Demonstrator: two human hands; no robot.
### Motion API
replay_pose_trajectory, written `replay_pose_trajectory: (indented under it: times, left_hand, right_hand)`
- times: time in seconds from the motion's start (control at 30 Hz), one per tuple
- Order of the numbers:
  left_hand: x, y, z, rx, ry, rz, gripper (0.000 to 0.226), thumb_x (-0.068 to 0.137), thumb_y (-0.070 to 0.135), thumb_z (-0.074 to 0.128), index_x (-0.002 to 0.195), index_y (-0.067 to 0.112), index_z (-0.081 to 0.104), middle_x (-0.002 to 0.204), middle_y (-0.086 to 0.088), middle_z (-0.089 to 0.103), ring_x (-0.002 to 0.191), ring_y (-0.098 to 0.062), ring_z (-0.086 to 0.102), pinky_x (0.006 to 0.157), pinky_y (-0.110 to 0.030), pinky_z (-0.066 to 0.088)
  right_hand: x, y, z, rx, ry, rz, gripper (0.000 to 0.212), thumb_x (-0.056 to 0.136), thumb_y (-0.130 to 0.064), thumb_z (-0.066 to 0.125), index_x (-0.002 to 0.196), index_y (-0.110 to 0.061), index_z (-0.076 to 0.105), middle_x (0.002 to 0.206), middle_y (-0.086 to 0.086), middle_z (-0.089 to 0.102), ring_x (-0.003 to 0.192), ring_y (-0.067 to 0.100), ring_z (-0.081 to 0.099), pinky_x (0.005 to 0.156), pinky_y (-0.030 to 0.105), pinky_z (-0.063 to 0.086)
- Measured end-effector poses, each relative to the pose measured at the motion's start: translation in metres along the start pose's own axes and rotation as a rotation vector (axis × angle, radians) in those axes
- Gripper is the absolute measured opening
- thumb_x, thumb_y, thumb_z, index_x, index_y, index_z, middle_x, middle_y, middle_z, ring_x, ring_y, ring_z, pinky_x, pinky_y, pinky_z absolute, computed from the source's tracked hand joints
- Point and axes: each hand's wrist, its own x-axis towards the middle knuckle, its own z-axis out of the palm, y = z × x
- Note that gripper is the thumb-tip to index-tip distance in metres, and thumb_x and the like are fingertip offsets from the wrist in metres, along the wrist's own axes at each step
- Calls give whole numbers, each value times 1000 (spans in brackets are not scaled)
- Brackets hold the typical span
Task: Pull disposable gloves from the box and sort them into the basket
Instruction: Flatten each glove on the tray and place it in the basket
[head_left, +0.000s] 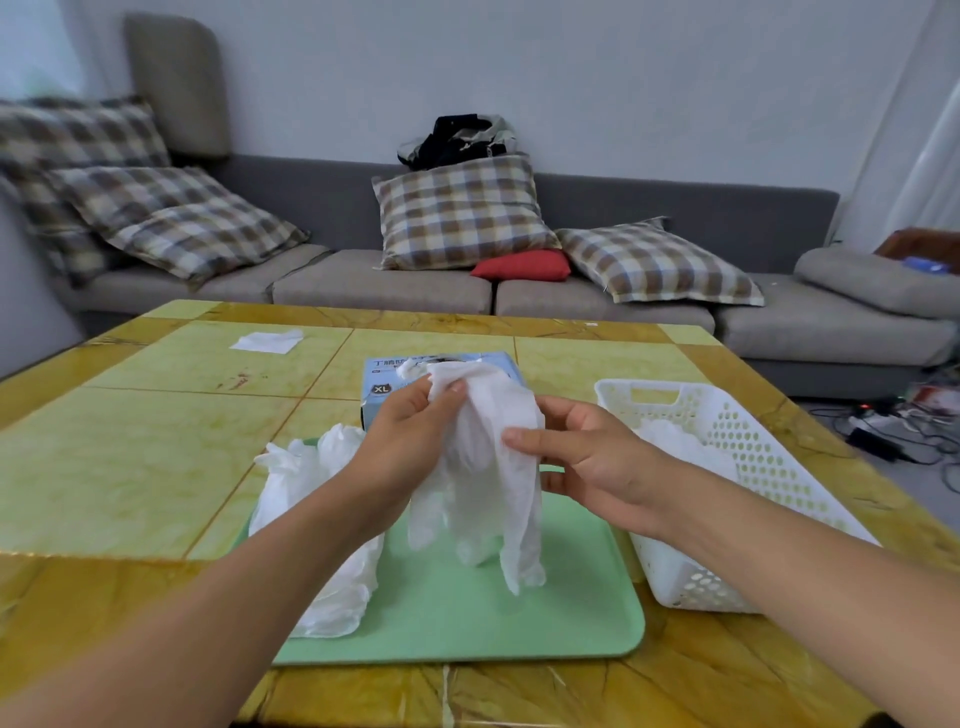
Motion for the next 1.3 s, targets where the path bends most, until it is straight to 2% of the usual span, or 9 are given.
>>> replay_pose_trajectory:
  times: [0.13, 0.2, 0.47, 0.7, 0.83, 0.93, 1.07, 1.2, 1.3]
  left_hand:
    - [2, 7, -2, 97, -47, 34, 29, 106, 22, 47, 98, 17, 74, 89, -3, 78, 80, -16, 72, 69, -28, 56]
    - [5, 12, -2, 146, -55, 55, 29, 106, 20, 47, 96, 15, 74, 91, -8, 77, 80, -19, 71, 72, -31, 55]
    - [0, 38, 7, 109, -39, 132, 23, 98, 30, 64, 94, 12, 77, 88, -9, 78, 76, -21, 73, 70, -33, 57]
    - [-12, 77, 41, -8, -281, -77, 22, 87, 24, 73, 104, 10, 75, 96, -10, 78, 78, -21, 76, 62, -31, 61]
    - [-5, 89, 77, -17, -476, -272, 27, 87, 27, 70, 108, 10, 74, 105, -9, 77, 88, -22, 75, 71, -34, 61]
    - [4, 93, 106, -25, -378, -150, 29, 91, 33, 69, 108, 10, 75, 105, -6, 77, 94, -21, 75, 79, -36, 59]
    - [16, 90, 139, 19, -300, 120, 15, 94, 25, 69, 93, 10, 72, 99, -13, 76, 88, -25, 71, 87, -43, 57]
    - [36, 87, 158, 123, -335, 122, 23, 96, 18, 68, 110, 1, 70, 107, -17, 75, 95, -32, 73, 89, -46, 60]
    - [60, 81, 169, 223, -319, 36, 17, 95, 20, 70, 106, 8, 72, 104, -9, 77, 97, -25, 74, 86, -38, 61]
  right_hand:
    - [6, -7, -1, 110, 132, -91, 24, 78, -26, 75, 98, -13, 71, 95, 5, 70, 83, 20, 61, 76, 32, 49]
    - [7, -13, -3, 111, 173, -123, 14, 81, -25, 74, 91, -16, 70, 89, 5, 69, 79, 20, 59, 72, 30, 49]
    - [-11, -38, 5, 21, 281, -236, 24, 93, -17, 69, 115, -7, 71, 97, 11, 72, 82, 26, 62, 70, 35, 49]
    - [-54, -76, -23, -43, 261, -281, 12, 99, -18, 62, 106, -18, 71, 101, 1, 72, 90, 17, 66, 81, 34, 54]
    - [-82, -90, -60, -31, 335, -259, 11, 98, -17, 62, 104, -18, 71, 97, 1, 73, 86, 17, 66, 79, 32, 54]
    - [-97, -97, -84, -7, 382, -223, 14, 96, -17, 64, 108, -14, 71, 100, 6, 72, 93, 23, 64, 86, 38, 50]
    - [-111, -97, -109, -17, 385, -219, 9, 97, -18, 63, 93, -18, 72, 90, 2, 73, 79, 17, 67, 71, 31, 57]
    - [-108, -99, -137, -39, 437, -194, 11, 97, -16, 63, 103, -14, 72, 100, 5, 73, 87, 19, 65, 80, 34, 53]
    - [-90, -101, -158, -74, 446, -126, 14, 98, -15, 62, 108, -11, 71, 99, 5, 75, 84, 17, 68, 78, 31, 57]
